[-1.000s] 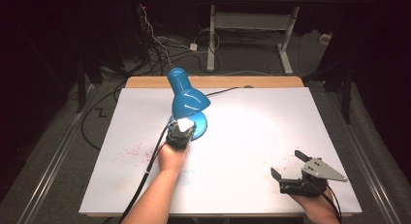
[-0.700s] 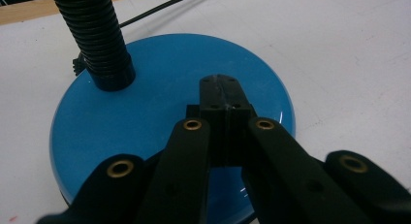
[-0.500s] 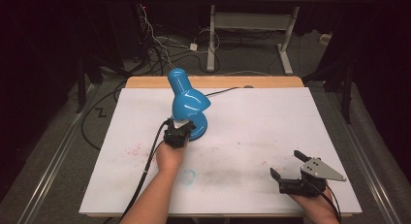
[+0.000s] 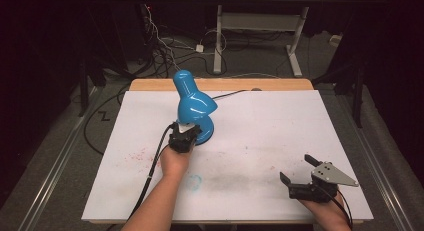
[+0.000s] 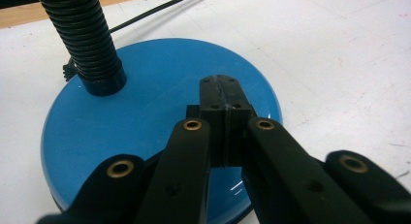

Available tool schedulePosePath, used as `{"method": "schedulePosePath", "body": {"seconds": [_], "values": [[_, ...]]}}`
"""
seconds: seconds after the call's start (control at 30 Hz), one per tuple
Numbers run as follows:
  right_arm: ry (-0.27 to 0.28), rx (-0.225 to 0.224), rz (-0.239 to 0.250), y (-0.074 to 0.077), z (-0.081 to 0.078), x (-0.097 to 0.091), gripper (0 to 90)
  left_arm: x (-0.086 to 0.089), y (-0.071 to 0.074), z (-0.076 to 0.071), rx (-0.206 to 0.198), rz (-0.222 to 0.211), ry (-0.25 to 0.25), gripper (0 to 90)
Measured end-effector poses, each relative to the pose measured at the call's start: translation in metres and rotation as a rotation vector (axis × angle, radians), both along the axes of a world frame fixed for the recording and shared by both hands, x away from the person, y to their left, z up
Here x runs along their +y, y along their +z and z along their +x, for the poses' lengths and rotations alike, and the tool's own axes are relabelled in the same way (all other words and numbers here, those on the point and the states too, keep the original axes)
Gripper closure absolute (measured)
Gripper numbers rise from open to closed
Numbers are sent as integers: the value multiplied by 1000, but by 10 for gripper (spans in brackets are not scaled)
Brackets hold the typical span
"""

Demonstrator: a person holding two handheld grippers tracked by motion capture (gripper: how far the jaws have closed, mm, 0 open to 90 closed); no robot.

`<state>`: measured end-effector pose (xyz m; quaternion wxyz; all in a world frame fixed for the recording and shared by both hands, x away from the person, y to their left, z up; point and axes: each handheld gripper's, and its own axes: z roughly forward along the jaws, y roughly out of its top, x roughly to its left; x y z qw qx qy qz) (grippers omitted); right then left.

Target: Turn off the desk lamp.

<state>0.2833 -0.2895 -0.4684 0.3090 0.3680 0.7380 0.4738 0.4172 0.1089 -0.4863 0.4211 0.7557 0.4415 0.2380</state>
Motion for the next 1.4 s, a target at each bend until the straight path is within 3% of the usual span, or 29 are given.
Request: {"method": "schedulePosePath", "body": {"seconds": [0.03,0.07,0.3,0.37,0.4,0.6,0.73,0.8,1.03,1.4], "values": [[1,0,1,0,0,0,3,1,1,-1,-2,15,-9,883],[2,0,0,0,0,0,2,-2,1,-1,-13,-8,-1,883],[0,1,1,0,-1,0,2,0,4,-6,-17,-9,-4,883],[0,1,1,0,-1,0,3,0,3,-8,-20,-35,9,883],[0,1,1,0,-1,0,3,3,4,-9,-10,-10,-5,883],[2,0,1,0,-1,1,2,12,2,-14,2,-44,15,883],[2,0,0,0,-1,2,2,21,3,-18,12,-28,-4,882],[2,0,1,0,-1,2,2,21,3,-21,8,-64,6,882],[0,0,0,0,-1,2,2,32,1,-31,26,-118,-22,882],[-6,-5,-1,1,-2,1,2,48,1,-55,26,-131,-62,881]]}}
